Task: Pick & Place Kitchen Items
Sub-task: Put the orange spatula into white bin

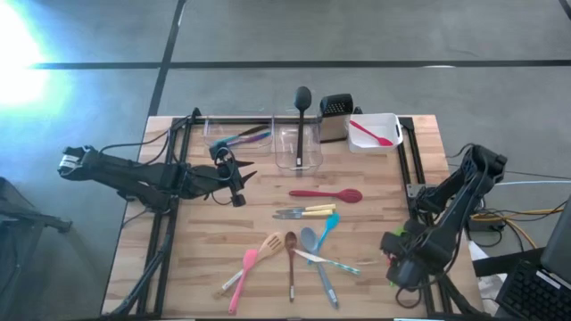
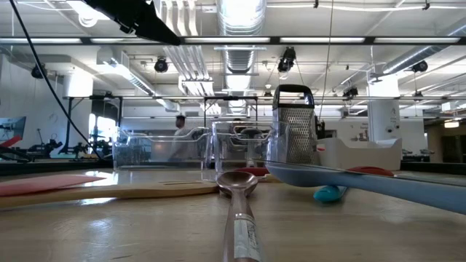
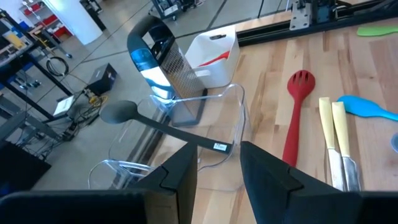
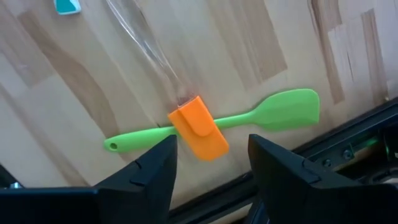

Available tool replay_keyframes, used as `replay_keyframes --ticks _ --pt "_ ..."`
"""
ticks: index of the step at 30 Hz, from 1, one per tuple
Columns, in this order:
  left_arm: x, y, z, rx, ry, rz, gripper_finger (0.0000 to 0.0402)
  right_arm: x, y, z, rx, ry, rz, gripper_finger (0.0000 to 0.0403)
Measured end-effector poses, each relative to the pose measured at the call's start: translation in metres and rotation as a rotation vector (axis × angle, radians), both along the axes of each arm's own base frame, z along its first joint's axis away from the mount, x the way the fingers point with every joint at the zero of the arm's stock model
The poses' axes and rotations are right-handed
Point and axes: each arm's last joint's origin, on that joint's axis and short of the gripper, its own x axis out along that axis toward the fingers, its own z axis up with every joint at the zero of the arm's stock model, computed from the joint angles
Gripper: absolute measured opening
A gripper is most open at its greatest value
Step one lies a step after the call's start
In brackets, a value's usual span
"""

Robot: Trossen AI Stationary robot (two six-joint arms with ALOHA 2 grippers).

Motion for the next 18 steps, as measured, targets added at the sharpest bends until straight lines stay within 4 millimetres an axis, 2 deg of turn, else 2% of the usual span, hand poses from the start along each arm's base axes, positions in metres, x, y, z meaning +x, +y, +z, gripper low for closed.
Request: replay_keyframes --ticks 10,18 --pt "0.000 0.000 0.000 -0.005 -0.007 -0.001 0.0126 0.005 0.004 -0.010 -0.014 0.016 0.058 0.0194" --pt "0.000 -0.001 0.000 -0.017 -0.007 -0.023 0.0126 0.015 0.004 -0.018 0.045 -0.030 0.035 0.0196"
